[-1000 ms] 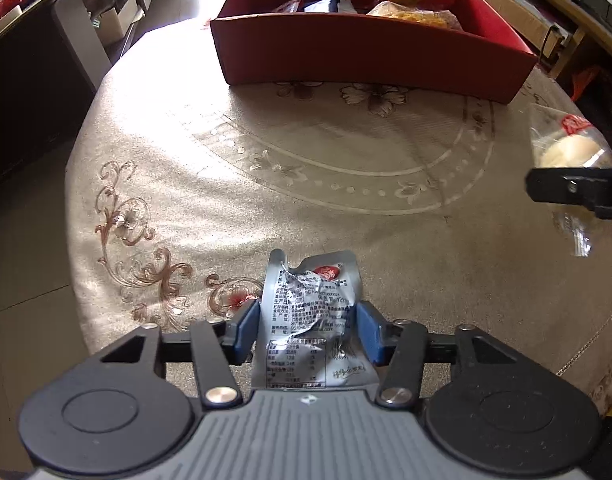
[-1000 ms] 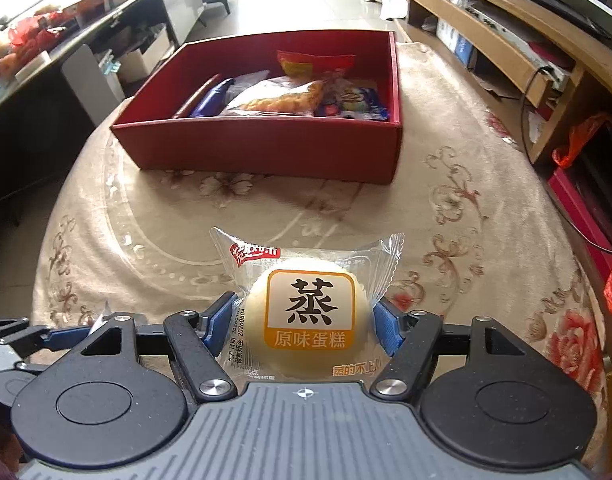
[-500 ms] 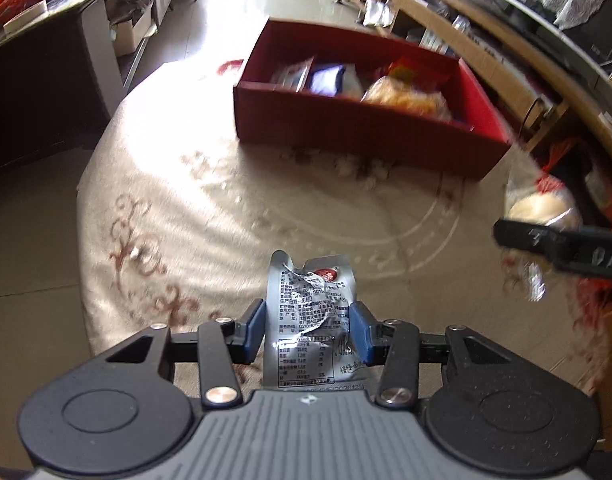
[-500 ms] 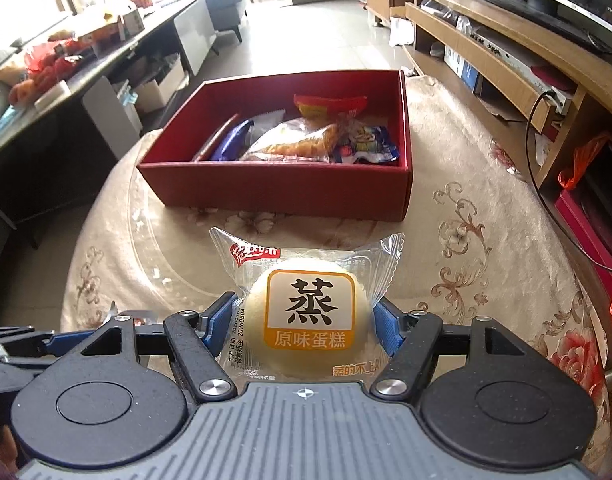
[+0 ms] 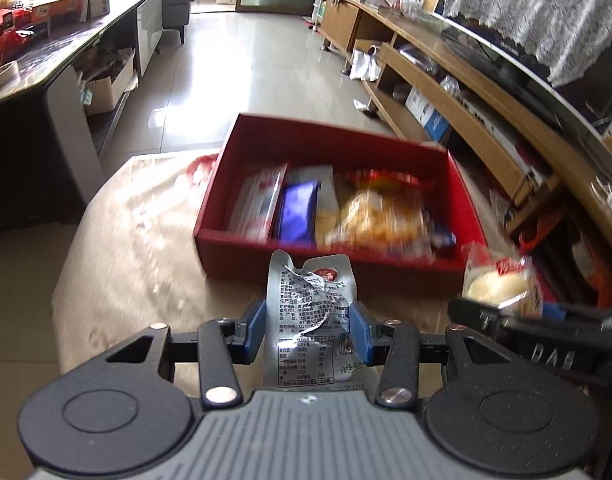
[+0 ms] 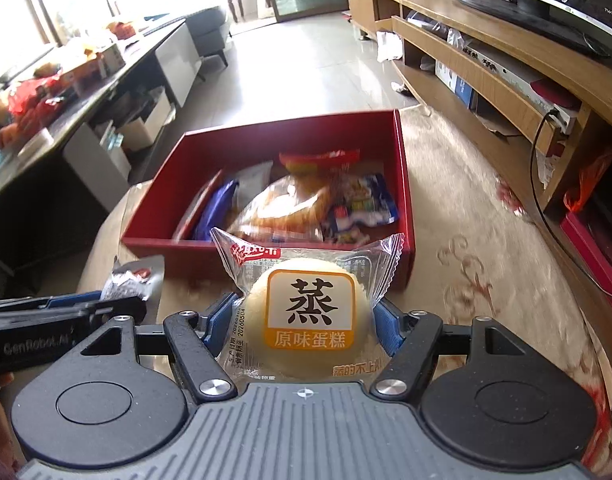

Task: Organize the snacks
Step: 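Carry both items into the red box and open both tools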

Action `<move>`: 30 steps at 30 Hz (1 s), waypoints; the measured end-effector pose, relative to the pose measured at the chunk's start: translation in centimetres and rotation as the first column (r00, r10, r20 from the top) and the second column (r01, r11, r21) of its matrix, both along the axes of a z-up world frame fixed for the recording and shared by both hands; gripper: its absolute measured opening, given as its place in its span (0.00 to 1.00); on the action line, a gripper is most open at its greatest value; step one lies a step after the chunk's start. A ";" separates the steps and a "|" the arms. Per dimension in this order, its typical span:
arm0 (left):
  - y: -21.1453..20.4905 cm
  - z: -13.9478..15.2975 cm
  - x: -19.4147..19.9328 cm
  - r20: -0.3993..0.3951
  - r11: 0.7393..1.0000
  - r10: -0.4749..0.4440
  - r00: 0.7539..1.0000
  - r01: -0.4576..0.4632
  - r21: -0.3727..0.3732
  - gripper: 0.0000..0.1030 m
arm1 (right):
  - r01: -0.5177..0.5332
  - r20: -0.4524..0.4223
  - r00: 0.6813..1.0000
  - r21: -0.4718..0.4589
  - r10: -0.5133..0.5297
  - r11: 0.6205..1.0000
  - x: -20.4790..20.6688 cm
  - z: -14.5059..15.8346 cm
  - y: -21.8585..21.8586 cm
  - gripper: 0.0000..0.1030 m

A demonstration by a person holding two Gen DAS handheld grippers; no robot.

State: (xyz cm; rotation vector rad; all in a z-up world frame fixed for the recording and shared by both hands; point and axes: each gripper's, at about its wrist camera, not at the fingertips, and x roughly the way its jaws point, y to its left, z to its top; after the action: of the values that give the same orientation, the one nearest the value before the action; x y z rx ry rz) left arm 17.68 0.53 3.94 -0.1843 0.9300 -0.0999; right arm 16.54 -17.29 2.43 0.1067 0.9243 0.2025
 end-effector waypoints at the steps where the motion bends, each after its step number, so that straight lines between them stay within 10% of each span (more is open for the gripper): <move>1: -0.1 0.2 0.8 0.006 1.000 0.002 1.000 -0.002 -0.003 0.39 | 0.002 0.000 1.000 -0.001 -0.002 1.000 0.5 0.0 0.1 0.74; 30: -0.7 -3.1 11.9 -0.039 0.998 0.066 0.997 -0.066 0.005 0.39 | 0.067 -0.019 0.998 -0.013 -0.067 0.998 10.5 -2.3 0.9 0.82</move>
State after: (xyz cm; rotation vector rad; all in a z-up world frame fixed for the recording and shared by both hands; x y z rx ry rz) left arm 29.62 -0.15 0.85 -0.2142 0.9619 -0.0341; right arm 27.00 -16.37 0.14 0.1278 0.9394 0.1340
